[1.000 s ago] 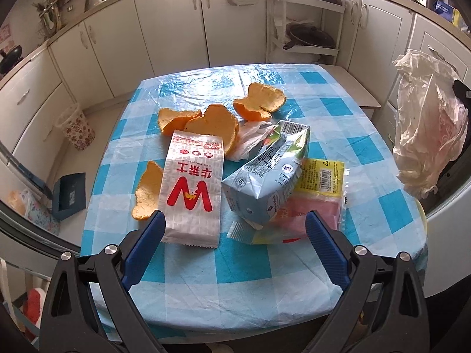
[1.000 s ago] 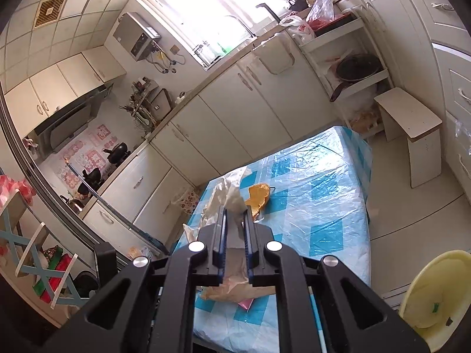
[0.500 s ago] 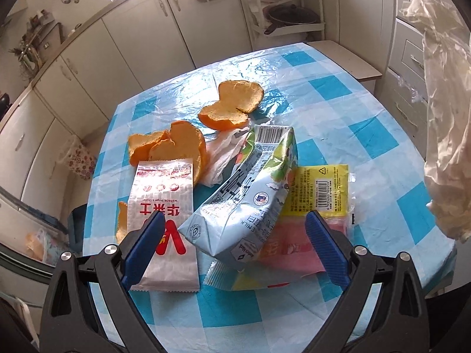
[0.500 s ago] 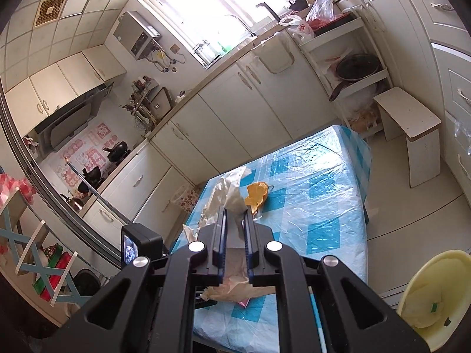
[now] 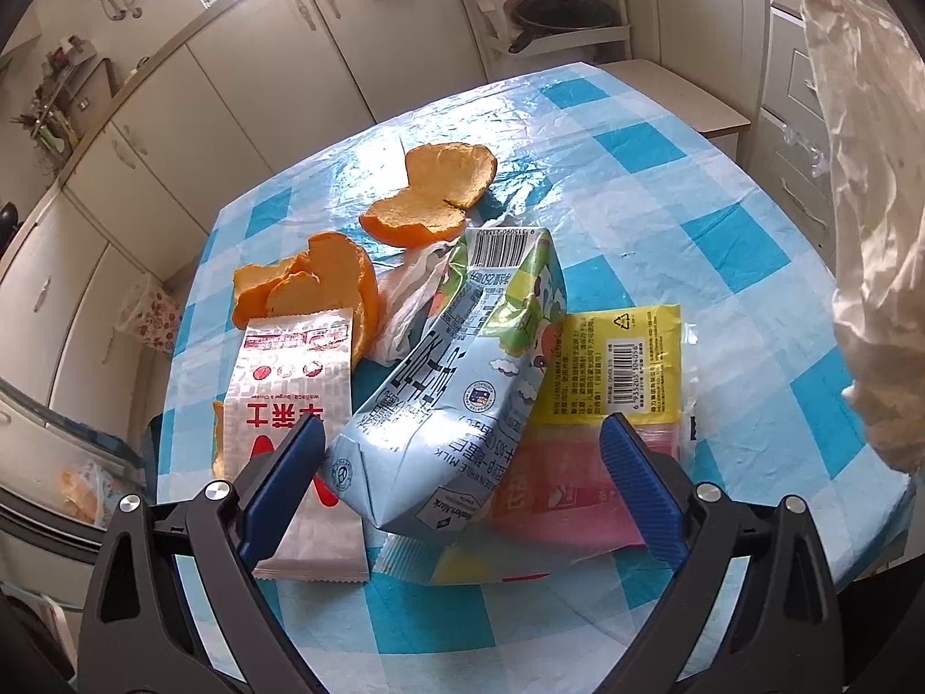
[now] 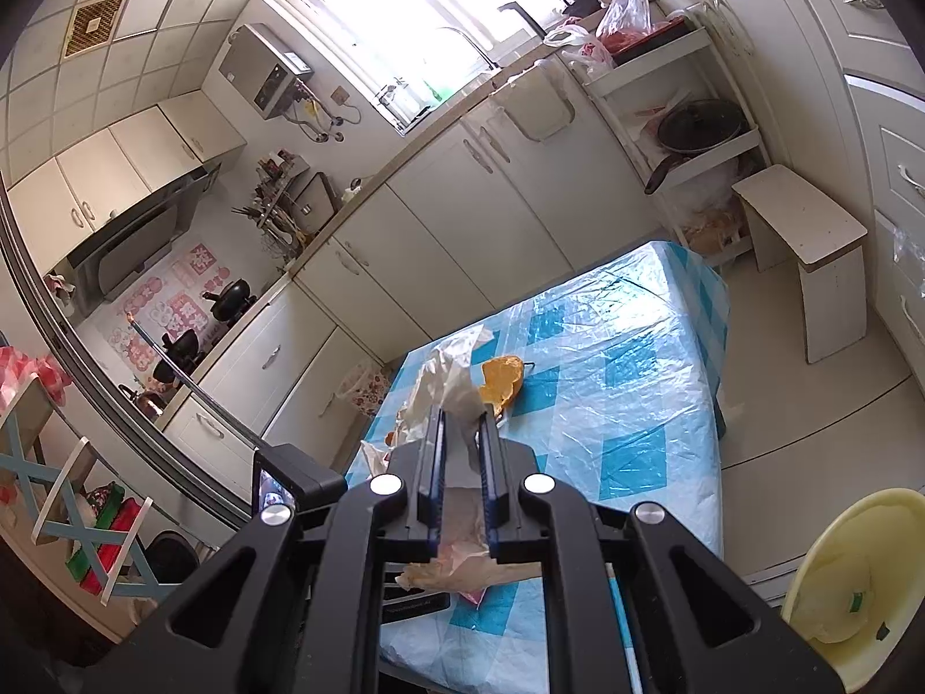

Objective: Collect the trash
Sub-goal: 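Grasp the milk carton with the left gripper while the right gripper holds the bag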

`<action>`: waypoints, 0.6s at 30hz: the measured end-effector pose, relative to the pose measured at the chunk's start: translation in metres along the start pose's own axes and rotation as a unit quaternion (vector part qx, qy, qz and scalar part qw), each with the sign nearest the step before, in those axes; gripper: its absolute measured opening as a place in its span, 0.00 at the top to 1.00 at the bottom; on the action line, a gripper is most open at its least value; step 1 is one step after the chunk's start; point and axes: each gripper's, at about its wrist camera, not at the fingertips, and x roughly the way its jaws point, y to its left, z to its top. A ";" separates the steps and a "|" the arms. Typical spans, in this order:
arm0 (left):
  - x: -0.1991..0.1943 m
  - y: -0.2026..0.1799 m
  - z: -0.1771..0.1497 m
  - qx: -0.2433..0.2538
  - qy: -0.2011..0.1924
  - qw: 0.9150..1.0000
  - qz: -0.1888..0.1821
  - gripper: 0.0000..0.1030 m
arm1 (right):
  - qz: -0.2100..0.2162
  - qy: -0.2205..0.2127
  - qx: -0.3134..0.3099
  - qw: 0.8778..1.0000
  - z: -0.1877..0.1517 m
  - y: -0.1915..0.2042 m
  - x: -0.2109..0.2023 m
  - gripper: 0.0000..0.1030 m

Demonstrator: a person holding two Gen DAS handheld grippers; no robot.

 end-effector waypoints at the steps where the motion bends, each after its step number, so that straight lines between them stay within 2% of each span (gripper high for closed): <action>1: 0.001 -0.001 0.000 0.001 0.000 1.000 0.002 0.11 | 0.000 0.000 0.001 1.000 0.000 0.000 0.000 0.88; 10: 0.009 0.001 0.002 -0.011 0.007 1.000 0.014 0.11 | 0.000 0.001 0.005 1.000 0.002 -0.001 0.000 0.88; 11: 0.009 0.002 0.003 -0.014 0.006 1.000 0.013 0.13 | 0.000 0.001 0.005 1.000 0.002 -0.001 0.000 0.88; 13: 0.008 0.005 0.004 -0.022 0.003 1.000 0.013 0.23 | 0.000 0.001 0.005 1.000 0.002 -0.001 0.000 0.88; 14: 0.007 0.007 0.004 -0.029 0.003 1.000 0.009 0.32 | 0.000 0.001 0.004 1.000 0.002 -0.001 0.000 0.88; 18: 0.003 0.024 0.006 -0.069 0.001 0.997 -0.029 0.47 | 0.000 0.000 0.004 1.000 0.001 -0.002 0.000 0.88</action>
